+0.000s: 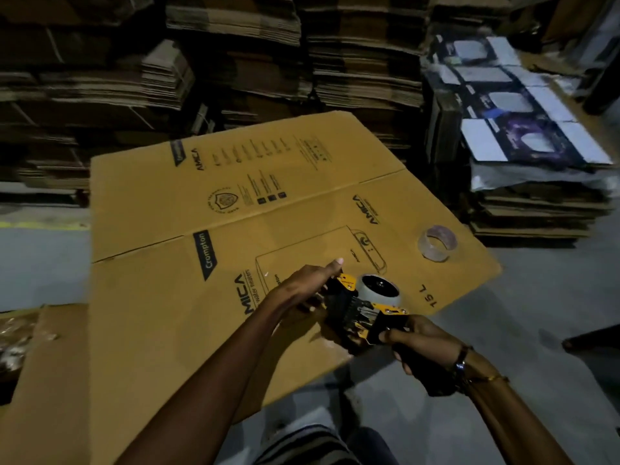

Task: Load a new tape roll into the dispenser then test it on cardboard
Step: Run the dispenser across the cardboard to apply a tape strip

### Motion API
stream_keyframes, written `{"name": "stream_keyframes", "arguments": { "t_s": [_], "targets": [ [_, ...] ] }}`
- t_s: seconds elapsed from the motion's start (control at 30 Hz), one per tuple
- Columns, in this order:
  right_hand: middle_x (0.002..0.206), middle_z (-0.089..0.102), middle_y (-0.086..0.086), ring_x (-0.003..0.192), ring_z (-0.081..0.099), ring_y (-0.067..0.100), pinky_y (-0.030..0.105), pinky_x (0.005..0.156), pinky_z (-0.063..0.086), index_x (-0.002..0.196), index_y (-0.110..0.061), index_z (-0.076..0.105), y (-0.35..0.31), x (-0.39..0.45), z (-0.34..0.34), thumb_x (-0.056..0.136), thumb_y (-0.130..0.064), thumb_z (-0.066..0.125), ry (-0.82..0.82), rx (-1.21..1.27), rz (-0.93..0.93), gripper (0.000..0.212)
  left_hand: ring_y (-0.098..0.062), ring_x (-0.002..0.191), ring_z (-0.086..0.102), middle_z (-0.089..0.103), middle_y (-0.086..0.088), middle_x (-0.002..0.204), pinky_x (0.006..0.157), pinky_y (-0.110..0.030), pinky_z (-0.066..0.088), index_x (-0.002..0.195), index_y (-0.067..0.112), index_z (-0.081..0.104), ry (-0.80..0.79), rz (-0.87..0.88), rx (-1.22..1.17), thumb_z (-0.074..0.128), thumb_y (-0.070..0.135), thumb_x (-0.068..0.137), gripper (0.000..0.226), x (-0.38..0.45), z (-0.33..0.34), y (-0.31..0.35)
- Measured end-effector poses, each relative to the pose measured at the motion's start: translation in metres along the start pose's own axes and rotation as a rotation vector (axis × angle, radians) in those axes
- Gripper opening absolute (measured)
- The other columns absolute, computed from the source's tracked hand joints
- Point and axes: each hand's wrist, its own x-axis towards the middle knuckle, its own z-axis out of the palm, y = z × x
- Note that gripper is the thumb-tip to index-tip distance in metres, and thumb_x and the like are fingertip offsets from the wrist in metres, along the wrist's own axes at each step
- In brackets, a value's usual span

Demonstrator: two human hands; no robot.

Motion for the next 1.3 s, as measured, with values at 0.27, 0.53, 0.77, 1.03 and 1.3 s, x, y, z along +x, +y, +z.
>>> {"name": "stream_keyframes", "arguments": {
  "t_s": [0.27, 0.53, 0.77, 1.03, 1.3],
  "targets": [
    [0.066, 0.067, 0.002, 0.053, 0.062, 0.019, 0.031, 0.051, 0.051, 0.114, -0.010, 0.060, -0.051, 0.092, -0.038, 0.092, -0.023, 0.071, -0.132, -0.283, -0.077, 0.028, -0.023, 0.083, 0.057, 0.061, -0.007, 0.101, 0.068, -0.032, 0.050, 0.114, 0.018, 0.067, 0.166, -0.151, -0.299, 0.057, 0.055, 0.095, 0.042, 0.042, -0.037, -0.002],
    [0.129, 0.065, 0.005, 0.114, 0.064, 0.032, 0.037, 0.089, 0.053, 0.141, -0.027, 0.042, -0.112, 0.180, -0.084, 0.084, -0.035, 0.076, -0.003, -0.870, -0.317, 0.067, -0.021, 0.083, 0.056, 0.066, -0.010, 0.109, 0.064, -0.026, 0.044, 0.123, 0.009, 0.066, 0.413, -0.113, -0.500, 0.058, 0.043, 0.098, 0.043, 0.090, -0.047, 0.005],
    [0.126, 0.067, 0.010, 0.108, 0.065, 0.035, 0.038, 0.081, 0.054, 0.144, -0.026, 0.035, -0.127, 0.236, -0.088, 0.087, -0.035, 0.068, 0.048, -1.012, -0.433, 0.067, -0.014, 0.070, 0.047, 0.059, -0.003, 0.085, 0.059, -0.030, 0.037, 0.086, 0.017, 0.052, 0.547, -0.067, -0.657, 0.055, 0.025, 0.103, 0.019, 0.108, -0.048, 0.012],
    [0.124, 0.068, 0.008, 0.109, 0.065, 0.037, 0.037, 0.075, 0.050, 0.135, -0.024, 0.044, -0.127, 0.263, -0.087, 0.089, -0.034, 0.065, 0.068, -1.017, -0.576, 0.052, -0.012, 0.057, 0.043, 0.055, 0.006, 0.056, 0.055, -0.027, 0.035, 0.077, 0.013, 0.052, 0.714, -0.065, -0.681, 0.057, 0.010, 0.101, 0.025, 0.124, -0.051, 0.015],
    [0.130, 0.064, 0.004, 0.115, 0.062, 0.033, 0.034, 0.079, 0.045, 0.140, -0.026, 0.042, -0.129, 0.269, -0.092, 0.090, -0.033, 0.065, 0.074, -1.049, -0.612, 0.056, -0.015, 0.064, 0.050, 0.057, -0.006, 0.072, 0.060, -0.027, 0.045, 0.076, 0.011, 0.055, 0.765, -0.095, -0.605, 0.061, 0.009, 0.099, 0.024, 0.130, -0.048, 0.010]
  ]
}}
